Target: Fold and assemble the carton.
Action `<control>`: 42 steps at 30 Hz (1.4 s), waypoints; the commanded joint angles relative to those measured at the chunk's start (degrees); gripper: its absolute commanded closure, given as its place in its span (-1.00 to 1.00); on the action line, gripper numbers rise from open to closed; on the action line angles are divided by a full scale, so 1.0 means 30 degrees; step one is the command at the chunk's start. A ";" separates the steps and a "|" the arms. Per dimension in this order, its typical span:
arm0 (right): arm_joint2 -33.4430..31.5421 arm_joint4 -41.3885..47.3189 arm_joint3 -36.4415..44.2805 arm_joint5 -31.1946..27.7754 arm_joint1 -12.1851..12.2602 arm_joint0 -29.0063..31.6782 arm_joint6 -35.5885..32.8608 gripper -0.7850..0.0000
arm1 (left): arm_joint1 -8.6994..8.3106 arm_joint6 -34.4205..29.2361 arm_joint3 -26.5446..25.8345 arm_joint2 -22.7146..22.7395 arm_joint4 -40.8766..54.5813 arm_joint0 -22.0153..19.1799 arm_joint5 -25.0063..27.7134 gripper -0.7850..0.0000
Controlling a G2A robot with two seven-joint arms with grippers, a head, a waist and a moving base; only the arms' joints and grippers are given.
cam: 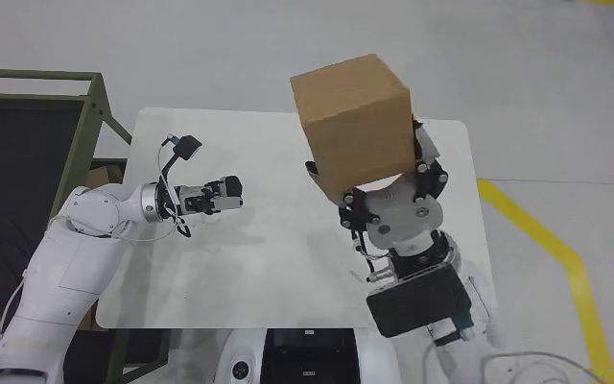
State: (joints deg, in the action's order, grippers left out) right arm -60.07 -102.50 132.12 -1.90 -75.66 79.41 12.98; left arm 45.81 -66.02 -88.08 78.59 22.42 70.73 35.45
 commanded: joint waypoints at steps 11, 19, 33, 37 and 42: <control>-0.2344 0.6282 -0.4648 -0.5591 0.0321 0.0343 -0.3032 1.00 | 0.0000 0.0000 0.0000 0.0000 0.0000 0.0000 0.0000 -1.00; -0.0971 0.7270 -0.9154 -0.8414 0.0329 -0.0326 -0.4963 1.00 | 0.0000 0.0000 0.0000 0.0000 0.0000 0.0000 0.0000 -1.00; 0.2158 0.7302 -1.6133 -0.7971 -0.0316 -0.2373 -0.3909 1.00 | 0.0000 0.0000 0.0000 0.0000 0.0000 0.0000 0.0000 -1.00; 0.2560 0.7448 -1.7117 -0.8364 -0.0401 -0.2612 -0.3476 1.00 | 0.0000 0.0000 0.0000 0.0000 0.0000 0.0000 0.0000 -1.00; 0.2869 0.7087 -1.7517 -0.8616 -0.0409 -0.2716 -0.3722 0.95 | 0.0000 0.0000 0.0000 0.0000 0.0000 0.0000 0.0000 -1.00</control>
State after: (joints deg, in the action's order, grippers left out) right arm -51.59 -81.04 79.58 -27.81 -76.88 71.28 2.06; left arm 45.81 -66.02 -88.08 78.59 22.42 70.73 35.45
